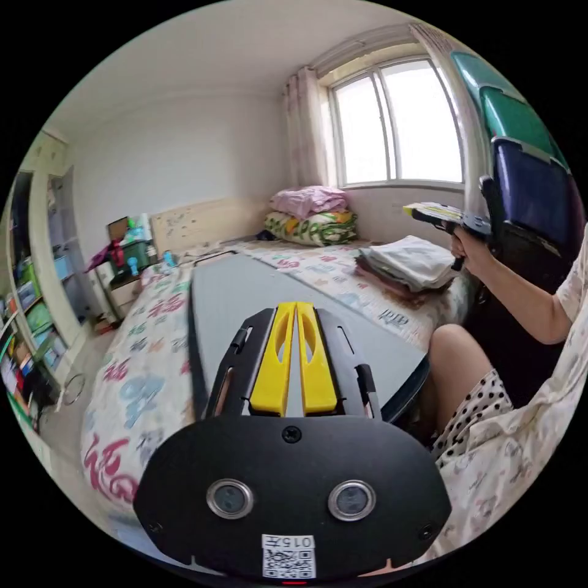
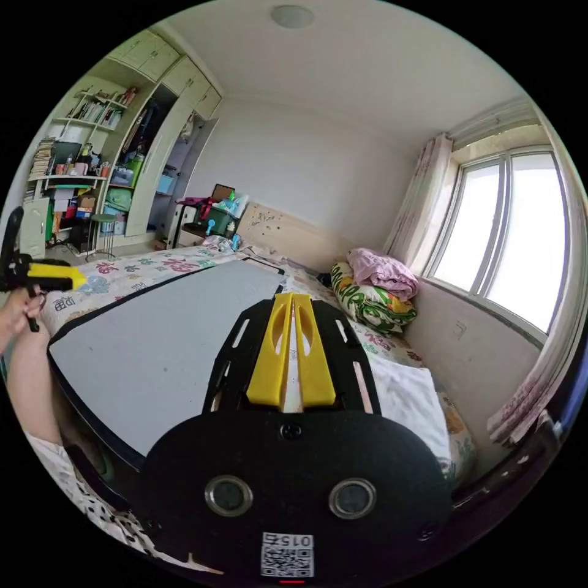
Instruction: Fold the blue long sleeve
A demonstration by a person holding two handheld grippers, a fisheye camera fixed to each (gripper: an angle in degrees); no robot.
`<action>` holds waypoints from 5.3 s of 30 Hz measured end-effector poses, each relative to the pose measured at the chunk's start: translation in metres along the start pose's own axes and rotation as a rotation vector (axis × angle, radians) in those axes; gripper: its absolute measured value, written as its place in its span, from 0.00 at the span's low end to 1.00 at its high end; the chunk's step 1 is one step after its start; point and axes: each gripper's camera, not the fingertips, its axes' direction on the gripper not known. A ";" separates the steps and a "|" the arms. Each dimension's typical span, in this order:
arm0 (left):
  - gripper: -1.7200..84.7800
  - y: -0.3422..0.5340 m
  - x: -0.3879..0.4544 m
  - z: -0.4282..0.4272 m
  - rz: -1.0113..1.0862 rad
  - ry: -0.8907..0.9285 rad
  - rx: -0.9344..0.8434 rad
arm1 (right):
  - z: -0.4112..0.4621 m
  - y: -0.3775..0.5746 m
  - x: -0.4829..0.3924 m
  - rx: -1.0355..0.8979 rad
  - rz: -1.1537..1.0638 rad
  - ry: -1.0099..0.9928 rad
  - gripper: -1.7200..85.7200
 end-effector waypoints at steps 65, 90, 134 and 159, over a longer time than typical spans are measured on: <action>0.04 0.349 -0.429 -0.623 -0.313 0.603 1.090 | 0.332 0.027 -0.199 -0.128 -0.489 -1.595 0.17; 0.05 0.084 -0.218 -0.280 -0.125 0.680 0.653 | 0.396 -0.125 0.023 -0.128 -0.056 -0.624 0.08; 0.10 0.151 0.037 0.421 -0.102 0.400 -0.306 | 0.276 -0.191 0.148 -0.532 0.093 -0.256 0.11; 0.12 0.146 0.161 0.617 -0.001 0.250 -0.577 | 0.122 -0.112 0.245 -0.918 0.483 -0.583 0.13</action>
